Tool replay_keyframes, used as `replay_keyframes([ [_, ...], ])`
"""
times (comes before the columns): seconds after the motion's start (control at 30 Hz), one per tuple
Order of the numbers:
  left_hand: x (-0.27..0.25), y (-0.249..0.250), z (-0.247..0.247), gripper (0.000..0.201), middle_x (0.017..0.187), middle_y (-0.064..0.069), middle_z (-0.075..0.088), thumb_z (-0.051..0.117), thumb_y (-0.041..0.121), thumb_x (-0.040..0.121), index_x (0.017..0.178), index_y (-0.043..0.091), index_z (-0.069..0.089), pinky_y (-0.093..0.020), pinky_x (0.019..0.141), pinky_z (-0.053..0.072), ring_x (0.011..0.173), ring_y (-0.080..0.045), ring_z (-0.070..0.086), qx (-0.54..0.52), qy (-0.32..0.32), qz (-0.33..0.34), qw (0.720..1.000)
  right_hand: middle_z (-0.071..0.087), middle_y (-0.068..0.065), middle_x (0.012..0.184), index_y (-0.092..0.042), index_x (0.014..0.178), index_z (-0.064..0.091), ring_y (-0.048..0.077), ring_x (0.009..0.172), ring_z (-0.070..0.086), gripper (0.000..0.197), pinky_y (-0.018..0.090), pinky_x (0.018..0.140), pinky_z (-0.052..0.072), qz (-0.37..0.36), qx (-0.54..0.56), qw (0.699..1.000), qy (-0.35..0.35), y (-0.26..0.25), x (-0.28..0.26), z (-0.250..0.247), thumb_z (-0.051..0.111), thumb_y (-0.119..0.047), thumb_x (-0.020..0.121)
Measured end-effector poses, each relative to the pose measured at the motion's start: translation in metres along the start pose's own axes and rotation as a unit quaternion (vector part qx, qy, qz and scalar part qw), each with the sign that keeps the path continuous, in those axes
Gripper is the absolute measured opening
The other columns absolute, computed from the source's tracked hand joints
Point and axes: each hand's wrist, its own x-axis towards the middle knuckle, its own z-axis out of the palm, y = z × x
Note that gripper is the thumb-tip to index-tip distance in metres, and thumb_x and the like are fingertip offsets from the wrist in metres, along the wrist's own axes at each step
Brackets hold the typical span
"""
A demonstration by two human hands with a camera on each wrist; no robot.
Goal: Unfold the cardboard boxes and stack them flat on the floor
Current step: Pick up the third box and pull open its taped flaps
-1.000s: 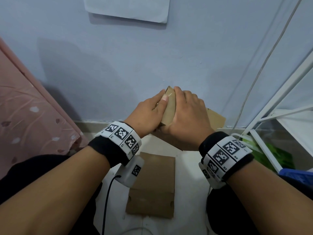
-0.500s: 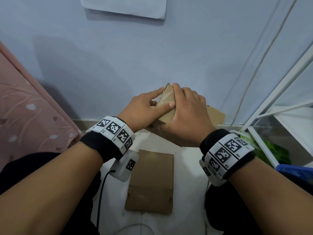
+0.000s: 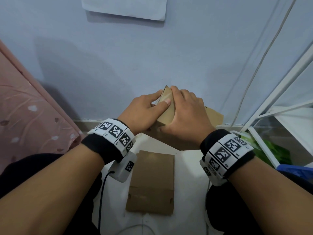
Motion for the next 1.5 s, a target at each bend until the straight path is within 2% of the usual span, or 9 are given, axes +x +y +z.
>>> replay_keyframes([
  [0.27,0.007,-0.011,0.003,0.05,0.096,0.006,0.07,0.04,0.059,0.1,0.143,0.039,0.054,-0.041,0.061,0.063,0.078,-0.015,0.071,0.014,-0.001,-0.001,1.0,0.048,0.0,0.137,-0.018,0.152,0.025,0.024,0.125,0.044,0.115,0.041,0.105,0.032,0.001,-0.014,1.0,0.001,0.001,0.0,0.002,0.07,-0.07,0.06],
  [0.47,0.007,-0.014,0.001,0.066,0.131,-0.003,0.067,0.029,0.072,0.092,0.144,0.039,0.052,-0.042,0.091,0.058,0.109,-0.023,0.067,0.037,-0.013,0.011,0.999,0.046,0.001,0.139,-0.018,0.154,0.023,0.025,0.127,0.043,0.116,0.041,0.105,0.031,-0.001,-0.03,1.0,-0.008,0.002,0.0,0.0,0.074,-0.064,0.06],
  [0.6,0.002,-0.012,0.002,0.066,0.117,0.002,0.072,0.024,0.075,0.093,0.134,0.038,0.059,-0.044,0.092,0.058,0.103,-0.018,0.069,0.038,-0.013,0.01,0.999,0.046,0.001,0.14,-0.017,0.154,0.023,0.024,0.127,0.043,0.117,0.041,0.105,0.031,-0.004,-0.039,0.999,-0.008,0.003,-0.001,0.0,0.073,-0.065,0.06],
  [0.73,0.0,-0.006,-0.003,0.081,0.1,-0.009,0.074,0.017,0.089,0.085,0.097,0.023,0.062,-0.054,0.079,0.061,0.094,-0.028,0.071,0.007,-0.023,-0.011,1.0,0.044,0.002,0.142,-0.017,0.156,0.02,0.025,0.13,0.041,0.121,0.041,0.107,0.03,-0.011,-0.049,0.998,-0.022,0.005,-0.001,-0.002,0.074,-0.066,0.059],
  [0.83,0.0,-0.008,-0.007,0.059,0.105,0.001,0.075,0.046,0.079,0.085,0.123,0.038,0.065,-0.048,0.077,0.063,0.095,-0.02,0.073,-0.012,-0.039,-0.009,0.999,0.043,0.002,0.142,-0.017,0.156,0.019,0.024,0.131,0.04,0.121,0.041,0.108,0.029,-0.012,-0.046,0.999,-0.021,0.006,-0.001,-0.002,0.075,-0.065,0.059],
  [0.9,0.001,-0.012,-0.009,0.082,0.116,0.009,0.073,0.067,0.074,0.071,0.146,0.049,0.046,-0.04,0.081,0.063,0.099,-0.011,0.072,0.014,-0.05,-0.011,0.999,0.044,0.002,0.142,-0.017,0.156,0.019,0.024,0.131,0.04,0.121,0.041,0.107,0.029,-0.013,-0.048,0.999,-0.021,0.007,-0.001,-0.002,0.074,-0.064,0.06],
  [0.97,0.003,-0.015,-0.009,0.092,0.118,0.009,0.072,0.075,0.07,0.068,0.15,0.047,0.041,-0.038,0.08,0.063,0.098,-0.01,0.072,0.032,-0.05,-0.001,0.998,0.044,0.002,0.142,-0.016,0.156,0.019,0.025,0.13,0.041,0.122,0.041,0.107,0.029,-0.014,-0.053,0.998,-0.022,0.007,-0.001,-0.002,0.073,-0.065,0.059],
  [1.13,0.003,-0.009,-0.018,0.058,0.089,0.01,0.079,0.072,0.05,0.088,0.143,0.037,0.057,-0.036,0.07,0.064,0.084,-0.006,0.074,0.021,-0.044,0.008,0.999,0.045,0.003,0.14,-0.016,0.157,0.019,0.025,0.128,0.042,0.124,0.041,0.108,0.029,-0.034,-0.073,0.996,-0.032,0.006,-0.002,-0.002,0.071,-0.069,0.057],
  [1.5,0.003,-0.013,-0.011,0.034,0.085,-0.004,0.075,0.051,0.037,0.104,0.135,0.031,0.065,-0.033,0.067,0.063,0.075,-0.015,0.072,0.013,-0.044,0.033,0.998,0.047,0.002,0.137,-0.017,0.155,0.022,0.025,0.125,0.044,0.12,0.04,0.104,0.029,-0.032,-0.086,0.995,-0.027,0.002,-0.001,0.001,0.071,-0.067,0.058],
])
